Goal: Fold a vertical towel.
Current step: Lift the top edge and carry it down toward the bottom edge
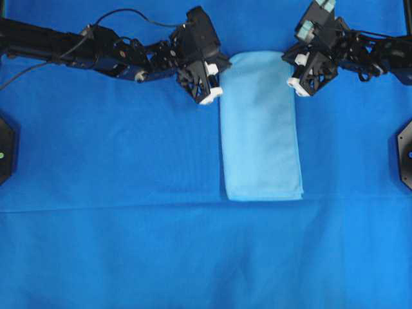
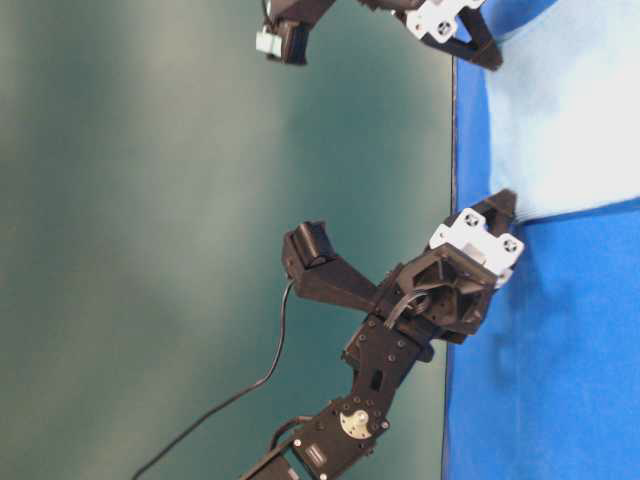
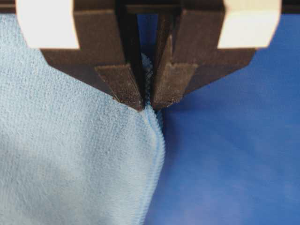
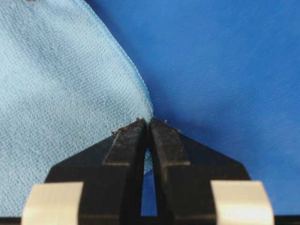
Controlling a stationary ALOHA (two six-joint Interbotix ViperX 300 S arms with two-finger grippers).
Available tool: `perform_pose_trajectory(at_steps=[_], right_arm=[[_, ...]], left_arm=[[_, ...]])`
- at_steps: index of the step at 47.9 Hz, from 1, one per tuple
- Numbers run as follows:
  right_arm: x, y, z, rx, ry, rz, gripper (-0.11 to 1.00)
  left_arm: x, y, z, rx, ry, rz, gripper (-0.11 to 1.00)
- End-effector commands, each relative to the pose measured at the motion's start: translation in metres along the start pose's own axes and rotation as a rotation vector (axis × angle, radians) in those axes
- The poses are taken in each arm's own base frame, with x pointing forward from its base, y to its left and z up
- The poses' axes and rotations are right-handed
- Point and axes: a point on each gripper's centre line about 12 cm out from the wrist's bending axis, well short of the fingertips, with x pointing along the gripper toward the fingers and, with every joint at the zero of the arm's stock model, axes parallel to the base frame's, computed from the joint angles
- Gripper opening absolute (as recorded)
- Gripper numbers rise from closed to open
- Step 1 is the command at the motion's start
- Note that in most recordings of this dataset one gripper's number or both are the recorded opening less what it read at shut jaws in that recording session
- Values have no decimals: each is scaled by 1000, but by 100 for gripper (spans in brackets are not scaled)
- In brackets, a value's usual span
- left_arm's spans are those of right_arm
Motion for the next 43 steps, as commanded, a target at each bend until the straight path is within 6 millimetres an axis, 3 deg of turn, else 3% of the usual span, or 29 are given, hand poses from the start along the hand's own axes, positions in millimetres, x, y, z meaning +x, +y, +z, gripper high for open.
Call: perform_pose_trajectory(at_steps=[1,10,19,34,43], right_arm=[[-3,-6,15,0,-27,-13,4],[-2,-6,19,-1,-30,-15,4],[-7,-6,22,7,-39,-15,4],[-60,9,45,-17,-156,15,4],[-90,30,44,-33,-193,71,4]], left_arm=[[-7,16,28,-9,-70,28,3],[-8,20,31,13,-78,37,3],[-15,10,36,25,-79,19,3],[-61,-10,67,49,-147,-17,3],[-93,-36,79,76,-190,-70,3]])
